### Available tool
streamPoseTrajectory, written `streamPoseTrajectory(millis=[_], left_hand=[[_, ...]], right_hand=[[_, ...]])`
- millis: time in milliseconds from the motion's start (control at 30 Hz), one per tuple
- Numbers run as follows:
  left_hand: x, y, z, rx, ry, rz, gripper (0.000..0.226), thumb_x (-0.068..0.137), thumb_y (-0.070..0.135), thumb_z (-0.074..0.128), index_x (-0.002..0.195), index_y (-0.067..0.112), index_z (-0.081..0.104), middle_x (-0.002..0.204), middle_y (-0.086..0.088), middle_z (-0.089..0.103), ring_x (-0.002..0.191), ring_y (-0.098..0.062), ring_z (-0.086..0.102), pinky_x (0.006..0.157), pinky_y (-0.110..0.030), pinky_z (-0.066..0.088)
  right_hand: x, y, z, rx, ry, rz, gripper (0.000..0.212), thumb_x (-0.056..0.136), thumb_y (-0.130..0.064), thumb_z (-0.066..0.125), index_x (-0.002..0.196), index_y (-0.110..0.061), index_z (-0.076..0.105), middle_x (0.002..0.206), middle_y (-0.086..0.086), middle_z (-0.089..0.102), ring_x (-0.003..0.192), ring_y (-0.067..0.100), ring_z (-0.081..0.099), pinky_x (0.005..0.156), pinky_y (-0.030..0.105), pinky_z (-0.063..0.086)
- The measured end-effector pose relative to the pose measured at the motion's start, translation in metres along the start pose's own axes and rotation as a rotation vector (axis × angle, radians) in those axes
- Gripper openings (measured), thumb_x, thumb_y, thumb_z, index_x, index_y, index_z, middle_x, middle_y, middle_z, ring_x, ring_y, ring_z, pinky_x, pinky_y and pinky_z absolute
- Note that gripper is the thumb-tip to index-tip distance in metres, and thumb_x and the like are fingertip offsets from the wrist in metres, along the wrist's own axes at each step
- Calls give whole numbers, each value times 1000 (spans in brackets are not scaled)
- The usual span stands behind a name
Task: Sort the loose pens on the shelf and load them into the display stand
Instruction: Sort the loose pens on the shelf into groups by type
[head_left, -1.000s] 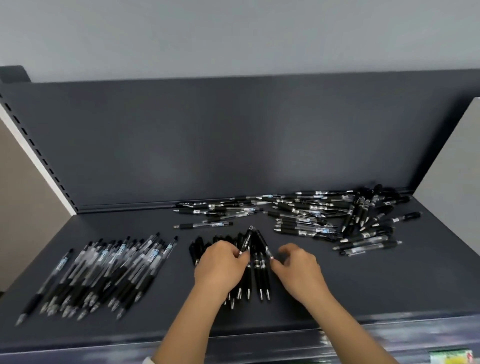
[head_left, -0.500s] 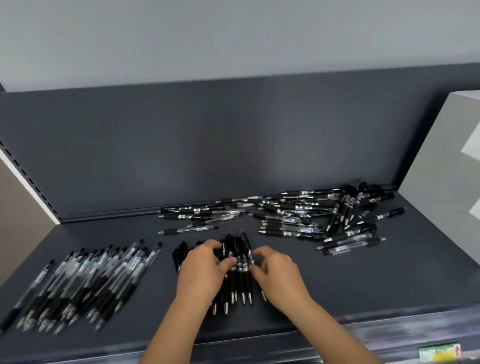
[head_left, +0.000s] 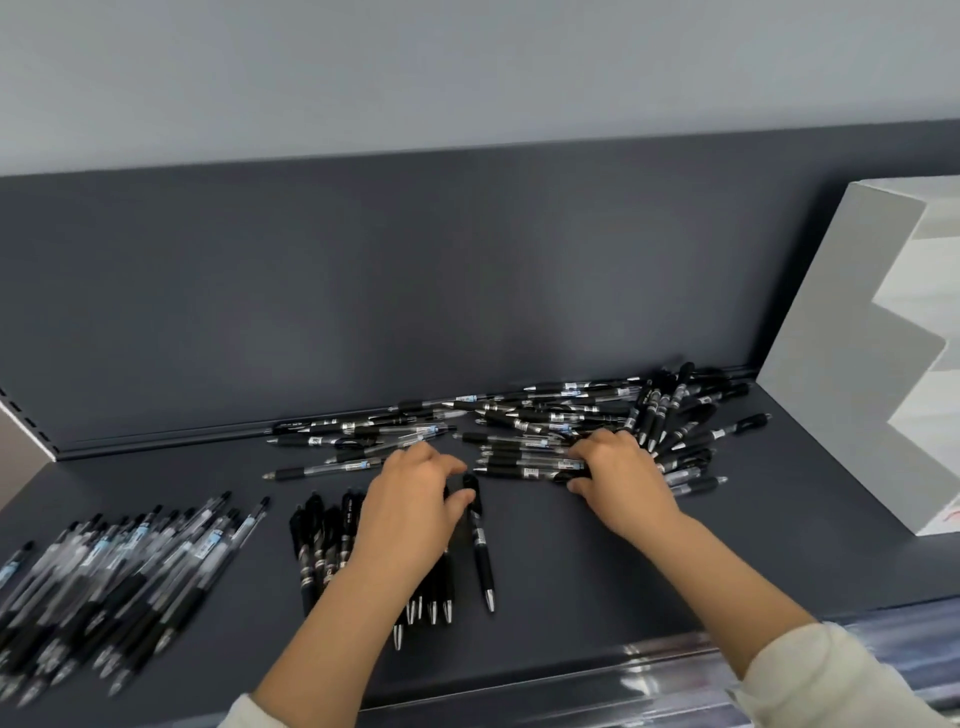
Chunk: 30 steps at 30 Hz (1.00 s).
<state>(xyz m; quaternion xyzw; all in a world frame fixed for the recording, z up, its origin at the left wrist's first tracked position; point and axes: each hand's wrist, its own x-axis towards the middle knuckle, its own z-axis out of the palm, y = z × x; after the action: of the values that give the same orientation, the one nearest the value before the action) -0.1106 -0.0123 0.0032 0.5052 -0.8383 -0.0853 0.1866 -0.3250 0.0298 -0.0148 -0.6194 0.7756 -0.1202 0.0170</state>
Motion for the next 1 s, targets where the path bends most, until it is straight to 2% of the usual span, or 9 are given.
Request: streamPoseTrajectory(millis=[100,267,433,567,700,800,1000], left_hand=[[14,10,9,59,-60,102,37,92,37,55,128,27,55,123,9,50,119,-14,42,98,-32,39],[36,28,31,207,-131,238,37,94,30,54,131,25,53,129,4,49,119,-19,42,95,-35,38],[46,35,46,209,-152,217,29,95,27,53,123,21,56,123,1,51,116,-20,45,91,-33,40],[50,36,48,251,-136,240,23,97,24,48,118,20,56,119,1,52,113,-19,46,88,-32,37],[51,35,41,316,-108,266,20,97,23,45,113,20,57,115,2,53,113,-20,46,88,-32,35],[48,26,18,251,-39,215,18,96,28,47,110,22,57,113,4,56,111,-18,47,86,-31,35],[10,4,-26,18,42,-70,22,93,21,56,115,17,58,106,-1,63,101,-20,55,81,-27,40]], right_hand=[[4,7,2,89,-53,5,43,85,-25,67,126,-16,56,123,3,54,116,25,46,94,35,42],[3,19,-2,221,-101,-5,38,81,-9,71,117,-12,59,120,5,54,108,23,55,87,30,48],[2,23,-1,196,-111,-46,41,81,-10,71,120,-14,60,124,4,54,112,22,54,92,30,46],[4,28,-7,242,-173,-55,45,80,-8,71,123,-13,59,128,3,53,104,21,61,88,27,49],[5,36,-10,222,-206,-108,43,85,1,61,125,-14,58,137,0,48,125,17,47,102,22,37],[5,37,-6,217,-179,-117,39,86,2,57,122,-13,60,135,2,50,125,18,47,104,24,37],[6,23,-1,174,-72,-74,44,86,-31,66,126,-15,57,123,5,55,115,22,52,97,34,44]])
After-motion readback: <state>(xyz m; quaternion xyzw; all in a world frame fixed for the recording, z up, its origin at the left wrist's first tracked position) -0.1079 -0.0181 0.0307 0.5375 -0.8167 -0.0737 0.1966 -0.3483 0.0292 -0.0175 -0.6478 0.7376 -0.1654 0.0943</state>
